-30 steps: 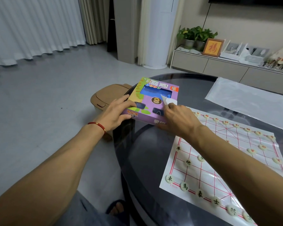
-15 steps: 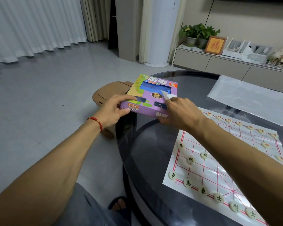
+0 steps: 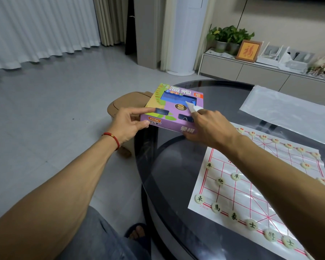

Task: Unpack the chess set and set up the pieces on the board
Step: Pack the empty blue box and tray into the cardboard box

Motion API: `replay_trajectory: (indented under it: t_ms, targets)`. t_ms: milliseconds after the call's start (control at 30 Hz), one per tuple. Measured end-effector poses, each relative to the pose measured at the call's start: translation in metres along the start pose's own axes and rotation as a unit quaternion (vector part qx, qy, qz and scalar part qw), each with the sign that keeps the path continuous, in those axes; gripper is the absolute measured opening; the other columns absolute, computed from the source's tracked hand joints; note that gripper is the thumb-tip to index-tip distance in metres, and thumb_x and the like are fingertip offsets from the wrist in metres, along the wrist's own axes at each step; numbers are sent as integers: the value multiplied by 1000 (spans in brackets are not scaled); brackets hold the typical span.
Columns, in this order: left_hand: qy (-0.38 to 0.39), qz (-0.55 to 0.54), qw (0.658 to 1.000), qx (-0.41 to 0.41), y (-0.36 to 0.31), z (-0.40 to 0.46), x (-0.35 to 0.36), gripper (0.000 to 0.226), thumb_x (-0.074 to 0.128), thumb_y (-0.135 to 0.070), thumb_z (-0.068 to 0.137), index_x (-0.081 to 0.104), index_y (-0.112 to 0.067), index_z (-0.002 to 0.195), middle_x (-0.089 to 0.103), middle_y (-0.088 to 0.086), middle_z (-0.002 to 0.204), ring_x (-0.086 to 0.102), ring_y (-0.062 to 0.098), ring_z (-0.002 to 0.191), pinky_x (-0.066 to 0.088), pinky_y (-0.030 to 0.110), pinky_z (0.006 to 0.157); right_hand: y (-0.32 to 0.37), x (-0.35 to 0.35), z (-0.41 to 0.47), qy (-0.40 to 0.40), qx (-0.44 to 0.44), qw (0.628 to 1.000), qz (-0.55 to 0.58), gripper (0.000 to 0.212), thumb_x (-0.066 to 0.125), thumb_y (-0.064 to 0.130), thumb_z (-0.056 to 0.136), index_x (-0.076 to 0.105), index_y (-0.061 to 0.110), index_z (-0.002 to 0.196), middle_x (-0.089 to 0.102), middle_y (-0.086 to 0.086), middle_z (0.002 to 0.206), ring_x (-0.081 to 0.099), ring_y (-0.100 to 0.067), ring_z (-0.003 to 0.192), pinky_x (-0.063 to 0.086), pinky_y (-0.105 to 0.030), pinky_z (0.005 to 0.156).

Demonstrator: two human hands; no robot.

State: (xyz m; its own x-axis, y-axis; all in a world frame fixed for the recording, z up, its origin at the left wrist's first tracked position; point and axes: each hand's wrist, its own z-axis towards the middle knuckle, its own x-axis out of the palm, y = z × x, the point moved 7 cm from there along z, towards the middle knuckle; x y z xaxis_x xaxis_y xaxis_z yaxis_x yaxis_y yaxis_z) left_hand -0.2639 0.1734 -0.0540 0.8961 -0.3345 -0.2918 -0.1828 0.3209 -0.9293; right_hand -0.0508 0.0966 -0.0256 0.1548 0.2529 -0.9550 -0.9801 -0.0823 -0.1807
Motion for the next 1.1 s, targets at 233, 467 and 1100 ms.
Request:
replay_trajectory:
  t_ms: [233, 467, 1100]
  targets:
    - [-38, 97, 995, -3, 18, 5, -6, 37, 76, -11, 86, 74, -26, 120, 74, -2, 110, 70, 13, 100, 61, 32, 85, 15, 10, -6, 28, 26, 999, -16, 51, 52, 45, 101, 54, 5, 131, 63, -17, 120, 66, -34, 96, 55, -40, 77]
    - [-53, 185, 981, -14, 27, 10, -5, 41, 77, -13, 87, 72, -31, 123, 71, -5, 115, 60, 12, 100, 55, 28, 88, 9, 3, -8, 8, 22, 1000, -16, 54, 45, 55, 100, 54, 12, 130, 64, -9, 117, 66, -33, 92, 47, -36, 62]
    - [-3, 258, 952, 165, -95, 15, 116, 52, 58, 2, 76, 60, -18, 124, 58, -1, 125, 44, 21, 116, 38, 29, 97, -157, -19, -79, -212, 341, 791, 462, 41, 57, 6, 89, 68, 21, 125, 65, 2, 124, 63, -21, 106, 58, -31, 82]
